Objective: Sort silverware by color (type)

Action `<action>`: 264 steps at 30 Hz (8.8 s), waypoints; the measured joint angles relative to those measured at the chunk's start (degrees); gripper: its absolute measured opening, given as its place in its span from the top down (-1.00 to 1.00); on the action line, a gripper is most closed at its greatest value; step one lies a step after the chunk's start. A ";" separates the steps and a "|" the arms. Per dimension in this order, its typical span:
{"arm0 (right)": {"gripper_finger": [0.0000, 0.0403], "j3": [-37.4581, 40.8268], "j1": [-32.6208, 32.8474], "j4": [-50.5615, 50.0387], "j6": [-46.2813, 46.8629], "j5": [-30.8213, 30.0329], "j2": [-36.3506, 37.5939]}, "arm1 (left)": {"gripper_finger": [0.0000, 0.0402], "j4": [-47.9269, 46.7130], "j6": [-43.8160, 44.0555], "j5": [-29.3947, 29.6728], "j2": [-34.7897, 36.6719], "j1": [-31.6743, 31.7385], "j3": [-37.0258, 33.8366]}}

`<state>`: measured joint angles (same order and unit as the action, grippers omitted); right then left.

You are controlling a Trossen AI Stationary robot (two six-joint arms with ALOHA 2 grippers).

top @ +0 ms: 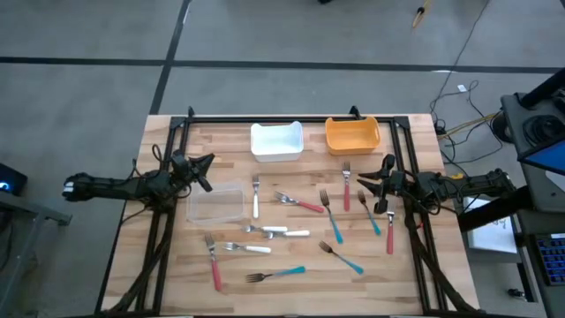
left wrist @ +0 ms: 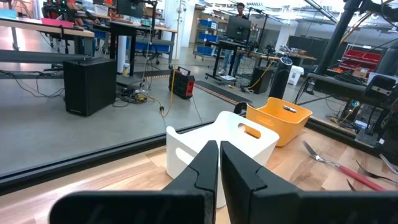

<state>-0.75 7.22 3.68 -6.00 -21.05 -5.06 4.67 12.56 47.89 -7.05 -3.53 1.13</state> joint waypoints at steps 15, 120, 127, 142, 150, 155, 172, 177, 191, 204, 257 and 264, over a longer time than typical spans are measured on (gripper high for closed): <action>0.65 -0.01 -0.12 2.71 22.02 -1.52 0.00 | 1.00 0.37 -8.62 0.00 0.00 0.00 0.00; 0.65 -79.81 -8.76 -42.76 9.59 22.46 -103.06 | 1.00 44.11 -28.86 -13.72 -6.36 0.29 0.00; 0.65 -79.76 -8.76 -41.59 11.94 20.92 -103.06 | 1.00 44.07 -29.88 -13.72 -6.43 0.27 0.00; 0.65 -79.76 -8.87 -38.82 21.91 17.64 -103.06 | 1.00 44.11 -29.90 -13.74 -6.43 0.27 0.00; 0.65 -79.70 -11.43 -58.13 46.04 16.16 -102.17 | 1.00 44.11 -29.92 -13.76 -6.43 0.27 0.00; 0.65 -79.56 -9.98 -68.28 49.71 12.23 -100.67 | 1.00 44.11 -29.93 -13.77 -6.43 0.27 0.00; 0.65 -61.51 -7.71 -50.84 57.77 24.91 -90.49 | 1.00 44.03 -30.08 -13.73 -6.40 0.27 0.00; 0.48 -59.78 -7.59 -47.80 60.27 27.90 -89.77 | 1.00 43.92 -30.10 -12.51 -6.47 0.29 0.00; 0.01 -56.25 -5.94 -41.07 61.70 25.72 -90.62 | 1.00 43.68 -30.56 -12.08 -6.58 0.27 0.02; 0.10 -56.36 -4.79 -40.93 61.70 19.93 -91.11 | 1.00 43.59 -30.56 -10.44 -6.75 0.29 0.02; 0.86 -85.21 -21.92 -30.45 19.09 12.68 -87.72 | 1.00 43.47 -31.59 -9.40 -6.99 0.27 0.02; 0.86 -85.19 -24.52 -23.74 13.77 11.83 -89.20 | 1.00 43.47 -31.59 -9.39 -6.99 0.28 0.02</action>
<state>-85.93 -17.31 -20.06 7.77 -9.22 -94.26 48.14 -19.03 38.50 -14.04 -3.26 1.15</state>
